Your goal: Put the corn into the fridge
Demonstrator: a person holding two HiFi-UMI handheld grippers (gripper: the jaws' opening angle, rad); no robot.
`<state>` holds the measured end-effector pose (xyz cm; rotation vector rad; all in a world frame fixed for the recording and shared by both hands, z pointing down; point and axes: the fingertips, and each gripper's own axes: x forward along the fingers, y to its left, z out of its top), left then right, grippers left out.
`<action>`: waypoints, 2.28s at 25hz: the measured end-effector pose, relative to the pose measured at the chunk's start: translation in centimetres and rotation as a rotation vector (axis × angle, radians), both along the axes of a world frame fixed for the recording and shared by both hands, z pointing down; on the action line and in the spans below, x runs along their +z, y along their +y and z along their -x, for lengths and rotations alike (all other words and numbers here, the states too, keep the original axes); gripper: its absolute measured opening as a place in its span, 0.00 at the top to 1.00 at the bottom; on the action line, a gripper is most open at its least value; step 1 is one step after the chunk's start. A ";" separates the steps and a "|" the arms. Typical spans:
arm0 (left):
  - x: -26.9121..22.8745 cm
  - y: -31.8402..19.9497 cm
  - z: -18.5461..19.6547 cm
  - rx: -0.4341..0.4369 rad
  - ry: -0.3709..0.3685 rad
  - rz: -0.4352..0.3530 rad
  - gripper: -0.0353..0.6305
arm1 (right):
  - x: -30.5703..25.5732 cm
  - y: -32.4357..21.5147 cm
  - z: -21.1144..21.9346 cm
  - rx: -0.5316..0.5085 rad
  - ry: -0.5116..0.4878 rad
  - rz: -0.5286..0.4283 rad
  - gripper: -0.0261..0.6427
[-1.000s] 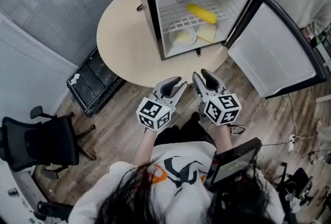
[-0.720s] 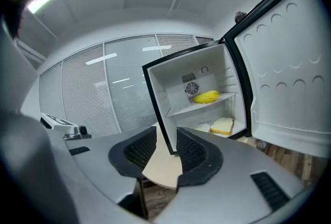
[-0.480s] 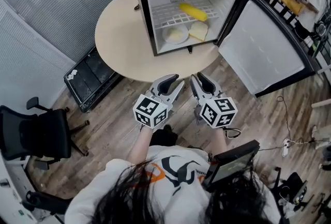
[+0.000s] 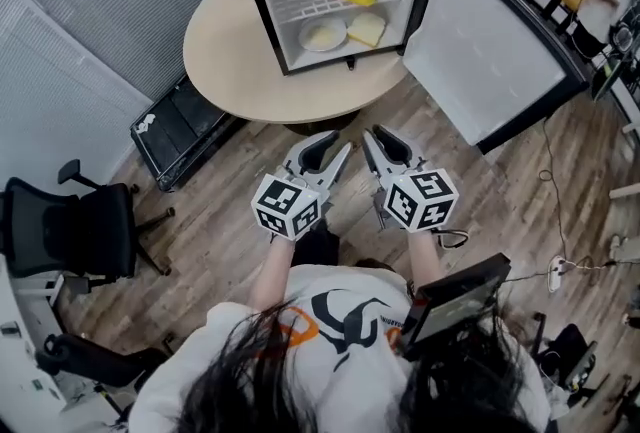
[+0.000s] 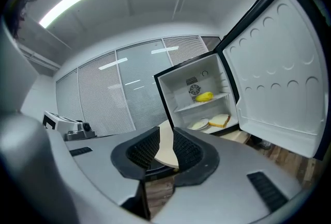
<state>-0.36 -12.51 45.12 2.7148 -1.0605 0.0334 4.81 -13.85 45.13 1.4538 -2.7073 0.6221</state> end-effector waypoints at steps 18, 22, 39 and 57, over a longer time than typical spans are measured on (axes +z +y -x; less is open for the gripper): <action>1.4 11.4 -1.9 -0.125 -0.033 0.023 0.78 | 2.2 10.2 -1.6 -0.117 0.001 0.052 0.91; 1.6 12.8 -1.8 -0.138 -0.037 0.022 0.78 | 2.2 11.3 -1.6 -0.127 -0.004 0.045 0.92; 0.8 14.7 -3.5 -0.090 -0.064 -0.002 0.78 | 1.4 12.9 -3.2 -0.096 -0.025 0.031 0.92; 0.1 14.2 -4.4 -0.051 -0.072 -0.017 0.78 | 1.6 12.7 -3.9 -0.073 -0.035 0.047 0.92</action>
